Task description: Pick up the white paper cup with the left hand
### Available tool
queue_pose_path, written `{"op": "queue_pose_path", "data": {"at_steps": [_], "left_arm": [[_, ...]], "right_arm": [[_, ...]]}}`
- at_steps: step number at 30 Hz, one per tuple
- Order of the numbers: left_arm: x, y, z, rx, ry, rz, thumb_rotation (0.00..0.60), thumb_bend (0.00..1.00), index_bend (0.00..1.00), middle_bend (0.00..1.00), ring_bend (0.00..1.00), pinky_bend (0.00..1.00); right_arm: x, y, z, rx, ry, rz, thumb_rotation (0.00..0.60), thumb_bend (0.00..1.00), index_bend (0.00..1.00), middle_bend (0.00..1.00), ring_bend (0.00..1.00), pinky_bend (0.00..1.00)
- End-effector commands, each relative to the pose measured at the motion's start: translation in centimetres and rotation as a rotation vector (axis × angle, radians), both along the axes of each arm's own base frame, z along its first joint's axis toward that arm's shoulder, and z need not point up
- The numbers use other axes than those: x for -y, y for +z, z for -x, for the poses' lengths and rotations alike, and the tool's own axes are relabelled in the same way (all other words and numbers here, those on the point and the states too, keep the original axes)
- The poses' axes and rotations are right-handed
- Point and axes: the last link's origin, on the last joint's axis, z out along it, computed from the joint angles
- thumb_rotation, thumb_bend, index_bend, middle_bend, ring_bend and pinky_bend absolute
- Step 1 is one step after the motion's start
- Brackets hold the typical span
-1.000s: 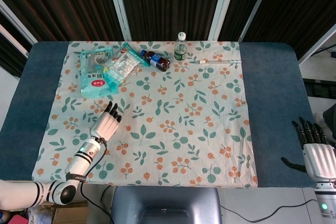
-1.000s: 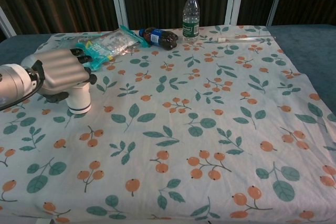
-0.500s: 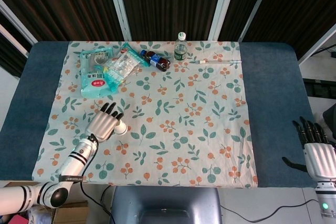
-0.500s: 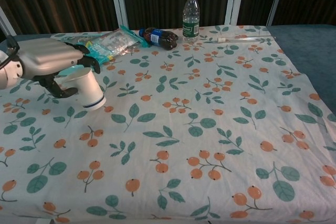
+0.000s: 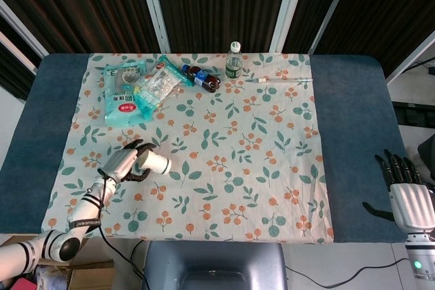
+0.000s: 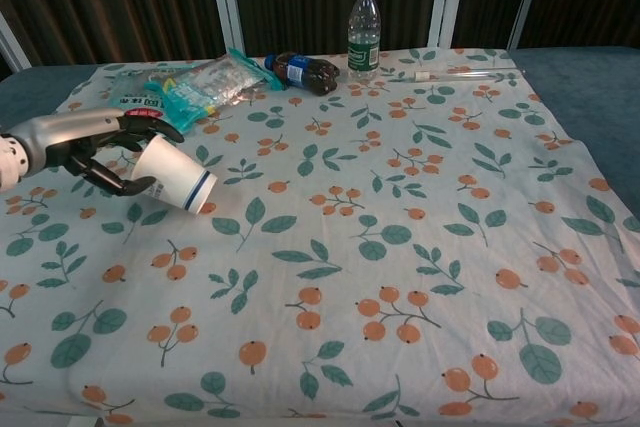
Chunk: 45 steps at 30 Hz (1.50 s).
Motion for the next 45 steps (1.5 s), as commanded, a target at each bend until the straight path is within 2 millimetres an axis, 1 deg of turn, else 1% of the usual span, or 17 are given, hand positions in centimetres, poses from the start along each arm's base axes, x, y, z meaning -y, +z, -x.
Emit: {"op": "queue_pose_path", "data": {"at_steps": [1, 3, 6, 10, 14, 17, 21, 24, 27, 31, 38, 45], "left_arm": [[0.0, -0.9, 1.9, 0.008, 0.019, 0.039, 0.6, 0.44, 0.05, 0.13, 0.0, 0.1], [0.0, -0.9, 2.2, -0.015, 0.021, 0.07, 0.6, 0.44, 0.0, 0.06, 0.0, 0.09], [-0.1, -0.8, 2.4, -0.051, 0.003, 0.084, 0.6, 0.44, 0.0, 0.01, 0.0, 0.08], [-0.2, -0.2, 2.1, -0.083, -0.044, 0.05, 0.6, 0.44, 0.0, 0.0, 0.0, 0.07], [-0.5, 1.2, 1.3, -0.153, -0.132, -0.025, 0.6, 0.43, 0.0, 0.0, 0.0, 0.06], [-0.5, 2.5, 0.3, -0.262, -0.24, -0.084, 0.6, 0.43, 0.0, 0.0, 0.0, 0.06], [0.0, 4.2, -1.6, -0.531, -0.509, -0.216, 0.6, 0.43, 0.0, 0.0, 0.0, 0.05], [0.8, 4.5, -2.9, -0.7, -0.686, -0.265, 0.6, 0.43, 0.0, 0.0, 0.0, 0.05], [1.7, 3.9, -3.7, -0.835, -0.829, -0.266, 0.6, 0.4, 0.0, 0.0, 0.0, 0.05], [2.3, 2.5, -4.2, -0.922, -0.938, -0.254, 0.6, 0.38, 0.0, 0.0, 0.0, 0.05], [1.4, -0.4, -3.7, -1.03, -1.052, -0.232, 0.6, 0.38, 0.0, 0.0, 0.0, 0.06], [0.2, -2.2, -2.7, -1.093, -1.098, -0.184, 0.6, 0.38, 0.0, 0.0, 0.0, 0.06]], "right_arm": [[0.1, 0.0, 0.0, 0.001, -0.002, -0.002, 0.56, 0.01, 0.0, 0.0, 0.0, 0.0], [0.1, -0.2, 0.0, 0.004, -0.001, -0.003, 0.559, 0.01, 0.0, 0.0, 0.0, 0.0], [0.1, -0.3, 0.0, 0.006, 0.003, -0.005, 0.56, 0.01, 0.0, 0.0, 0.0, 0.0], [0.0, -0.2, 0.0, 0.006, 0.006, -0.001, 0.559, 0.01, 0.0, 0.0, 0.0, 0.0], [0.0, -0.1, 0.1, 0.007, 0.005, 0.005, 0.559, 0.01, 0.0, 0.0, 0.0, 0.0], [0.0, 0.0, 0.2, 0.011, 0.003, 0.006, 0.56, 0.01, 0.0, 0.0, 0.0, 0.0], [-0.1, -0.1, 0.3, 0.011, -0.002, -0.003, 0.56, 0.01, 0.0, 0.0, 0.0, 0.0], [-0.1, -0.2, 0.3, 0.009, -0.001, -0.003, 0.559, 0.01, 0.0, 0.0, 0.0, 0.0], [-0.2, -0.1, 0.3, 0.011, 0.001, -0.001, 0.559, 0.01, 0.0, 0.0, 0.0, 0.0], [-0.3, -0.2, 0.3, 0.013, 0.003, -0.001, 0.56, 0.01, 0.0, 0.0, 0.0, 0.0], [-0.5, -0.1, 0.3, 0.015, 0.002, -0.002, 0.56, 0.01, 0.0, 0.0, 0.0, 0.0], [-0.5, -0.1, 0.5, 0.02, -0.004, -0.005, 0.56, 0.01, 0.0, 0.0, 0.0, 0.0]]}}
